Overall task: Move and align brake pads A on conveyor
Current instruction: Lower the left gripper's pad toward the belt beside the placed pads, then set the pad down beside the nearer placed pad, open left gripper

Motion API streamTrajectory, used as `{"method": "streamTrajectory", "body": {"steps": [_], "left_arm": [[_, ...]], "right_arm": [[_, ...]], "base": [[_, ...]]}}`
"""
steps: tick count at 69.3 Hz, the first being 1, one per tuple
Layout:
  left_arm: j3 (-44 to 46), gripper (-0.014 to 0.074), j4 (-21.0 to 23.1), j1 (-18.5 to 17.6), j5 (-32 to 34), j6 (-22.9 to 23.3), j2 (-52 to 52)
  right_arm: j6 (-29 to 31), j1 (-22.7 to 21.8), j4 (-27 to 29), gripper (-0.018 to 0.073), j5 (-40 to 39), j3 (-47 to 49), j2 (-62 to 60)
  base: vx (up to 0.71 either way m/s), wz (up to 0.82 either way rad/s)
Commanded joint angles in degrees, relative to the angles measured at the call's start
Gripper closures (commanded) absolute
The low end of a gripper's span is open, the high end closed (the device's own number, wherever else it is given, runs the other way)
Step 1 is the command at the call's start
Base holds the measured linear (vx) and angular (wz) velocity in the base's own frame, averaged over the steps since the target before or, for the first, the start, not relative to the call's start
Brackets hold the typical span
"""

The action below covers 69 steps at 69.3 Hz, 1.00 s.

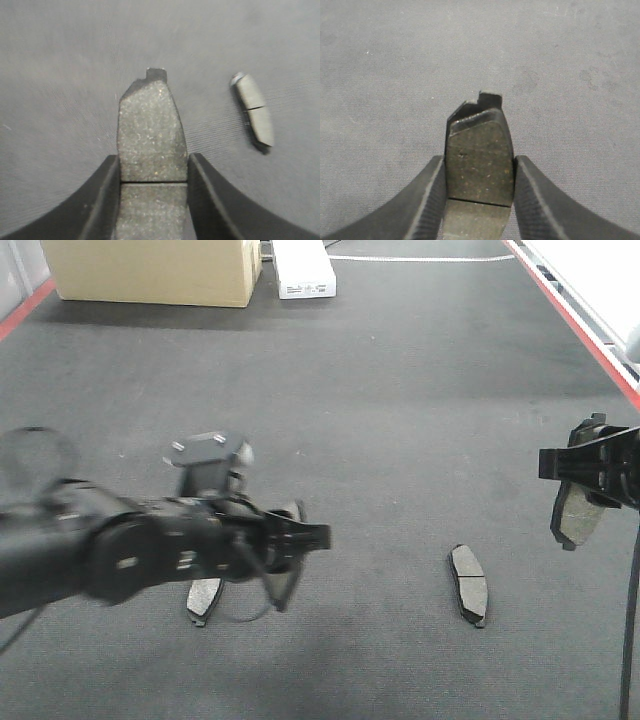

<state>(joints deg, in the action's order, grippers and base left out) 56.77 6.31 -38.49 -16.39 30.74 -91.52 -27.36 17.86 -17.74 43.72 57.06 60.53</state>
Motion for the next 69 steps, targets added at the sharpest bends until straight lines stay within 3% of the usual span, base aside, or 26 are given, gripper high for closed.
{"method": "streamTrajectory", "body": {"steps": [1,15,46,69], "left_arm": [[2.91,0.0519,2.96,-0.05,6.25,0.09,-1.66],[2.91,0.0510,7.13,1.34,9.54,2.38,-7.75],[2.91,0.0488,5.17,1.88,14.39,2.38,-12.15],[2.91,0.0458,4.44,4.80,10.70,1.34,-12.72]], "right_arm": [[0.51,-0.04,-1.54,0.0555,-4.18,1.62,-0.97],[0.51,-0.04,-1.54,0.0555,-4.18,1.62,-0.97],[0.51,-0.04,-1.54,0.0555,-4.18,1.62,-0.97],[0.51,-0.04,-1.54,0.0555,-4.18,1.62,-0.97]], "base": [[0.00,0.00],[0.00,0.00],[0.00,0.00],[0.00,0.00]]}}
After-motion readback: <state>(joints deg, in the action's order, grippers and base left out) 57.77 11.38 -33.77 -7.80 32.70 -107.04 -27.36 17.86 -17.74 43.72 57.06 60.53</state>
